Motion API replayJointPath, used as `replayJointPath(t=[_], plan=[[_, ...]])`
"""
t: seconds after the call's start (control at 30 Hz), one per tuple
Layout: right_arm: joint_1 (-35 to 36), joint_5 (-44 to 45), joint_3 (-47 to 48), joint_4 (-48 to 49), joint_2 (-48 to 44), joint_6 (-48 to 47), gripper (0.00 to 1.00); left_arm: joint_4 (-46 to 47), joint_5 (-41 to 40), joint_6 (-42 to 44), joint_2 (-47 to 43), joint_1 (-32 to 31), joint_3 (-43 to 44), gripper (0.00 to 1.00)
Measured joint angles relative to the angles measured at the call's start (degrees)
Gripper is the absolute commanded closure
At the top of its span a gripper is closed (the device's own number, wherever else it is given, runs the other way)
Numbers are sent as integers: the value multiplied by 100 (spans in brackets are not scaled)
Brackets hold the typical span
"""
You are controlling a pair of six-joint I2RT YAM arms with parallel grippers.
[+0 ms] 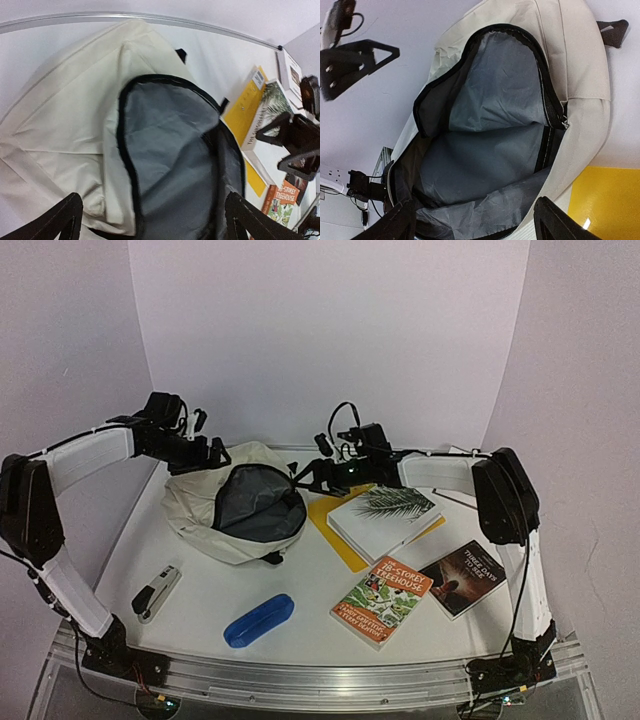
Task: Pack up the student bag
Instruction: Adjust the student bag at the center of the board.
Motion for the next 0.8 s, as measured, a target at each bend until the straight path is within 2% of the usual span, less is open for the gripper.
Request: replayJointPath(t=[0.13,0.27,0.33,0.47,0.57,0.63,0.8], plan=[[7,17,396,-48,27,4,20,10,-220,-310,-482,-606,-637,9],[27,31,730,1,99,9,20,-26,-685,-632,-393,-686,-1194,16],[47,36,742,9,116,11,21,-59,-894,-736,-228,-635,-1229,30],[136,35,617,7,148,-6,23,71,-1075,-1018,236,-483,-1213,73],[263,55,336,2,148,-88,25,321,-734,-1252,366,-167,-1249,92],[327,125,122,-66,151,-173,25,565,-381,-1388,368,178,-1273,99],[422,426,-21,-317,249,-437,27,1031,848,-1888,770,1019,-1138,100]])
